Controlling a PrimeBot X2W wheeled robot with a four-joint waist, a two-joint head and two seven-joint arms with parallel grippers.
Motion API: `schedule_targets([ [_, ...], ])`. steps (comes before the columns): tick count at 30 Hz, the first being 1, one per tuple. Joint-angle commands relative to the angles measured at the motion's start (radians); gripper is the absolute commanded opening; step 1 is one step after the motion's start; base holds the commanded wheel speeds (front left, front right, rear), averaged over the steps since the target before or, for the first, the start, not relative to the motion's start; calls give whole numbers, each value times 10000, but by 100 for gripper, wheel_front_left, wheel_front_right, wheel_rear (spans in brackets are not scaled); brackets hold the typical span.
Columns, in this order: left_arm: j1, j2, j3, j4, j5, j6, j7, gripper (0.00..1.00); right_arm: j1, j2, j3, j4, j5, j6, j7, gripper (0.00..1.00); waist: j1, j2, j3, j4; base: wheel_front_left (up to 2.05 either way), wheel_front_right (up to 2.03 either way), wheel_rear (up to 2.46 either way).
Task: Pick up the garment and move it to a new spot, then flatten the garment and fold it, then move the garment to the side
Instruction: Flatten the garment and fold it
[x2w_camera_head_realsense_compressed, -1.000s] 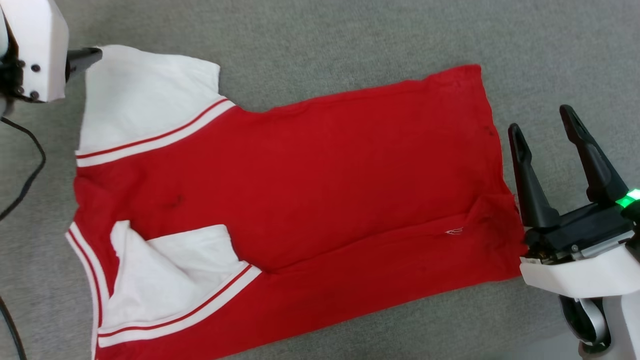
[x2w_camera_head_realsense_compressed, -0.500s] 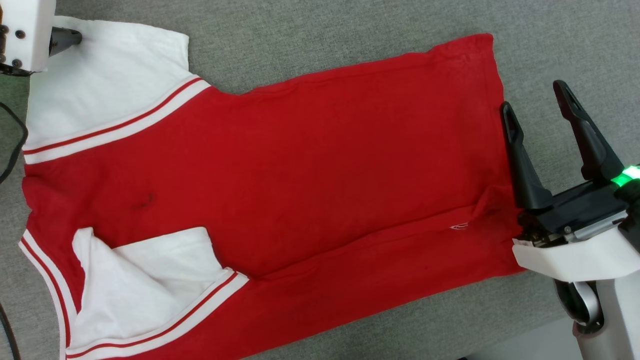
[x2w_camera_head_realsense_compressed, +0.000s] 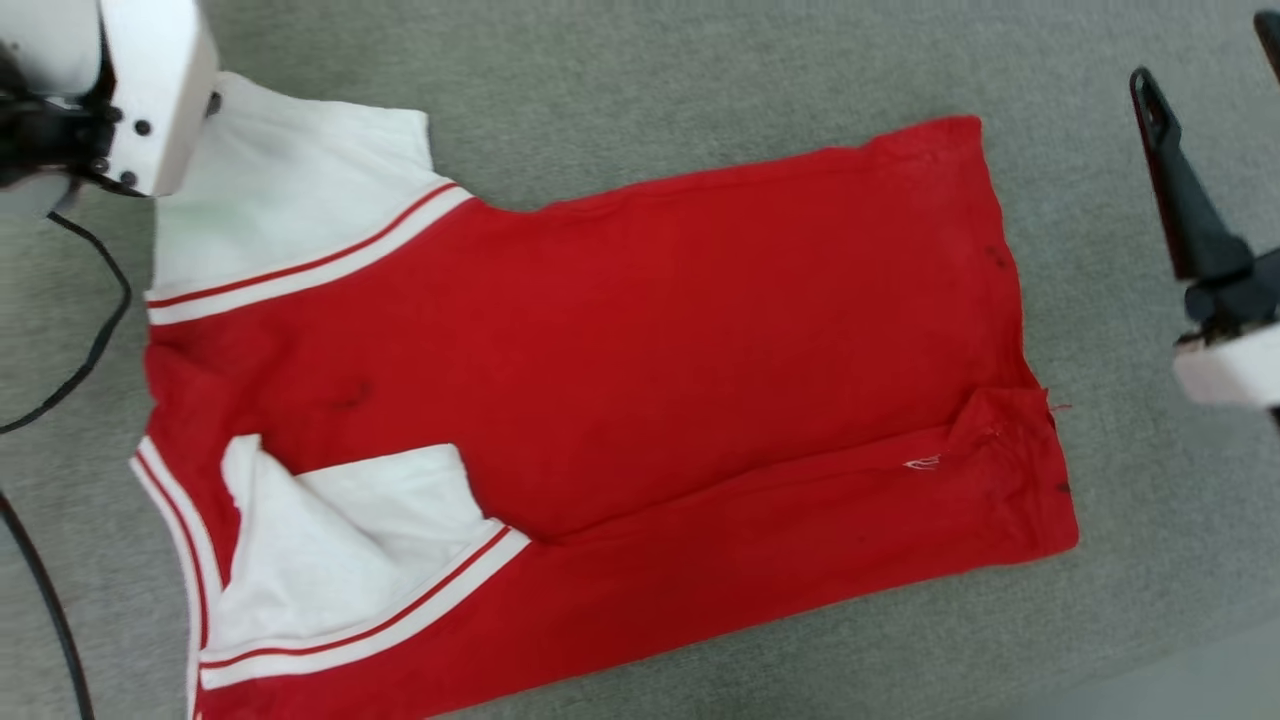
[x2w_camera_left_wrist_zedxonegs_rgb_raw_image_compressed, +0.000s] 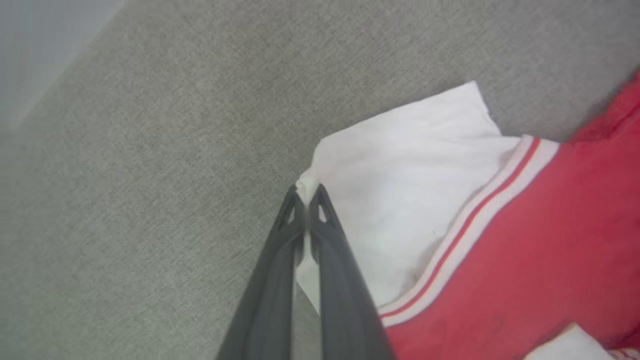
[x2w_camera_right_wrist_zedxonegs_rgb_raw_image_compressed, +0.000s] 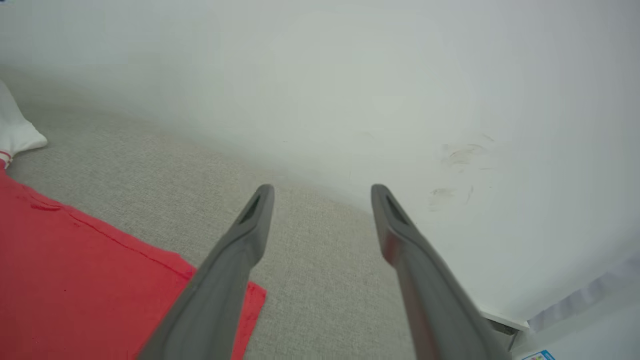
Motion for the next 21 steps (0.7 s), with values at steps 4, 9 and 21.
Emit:
schedule_targets([
  [4,253,-176,-102,-222,-55,-128,-337,0,-961,-1039,861,238,1094,-8,2129,100,-1,0,-447,488,0,0,0],
  [9,274,-344,-199,-620,-101,-209,-778,0,-2195,-2526,2408,779,3144,-8,5679,100,-1,0,-572,863,0,0,0],
  [21,-82,-449,-621,-1554,-159,-228,-1293,0,-4707,-3097,4137,2869,6422,-8,10609,100,-1,0,-61,1649,0,0,0],
])
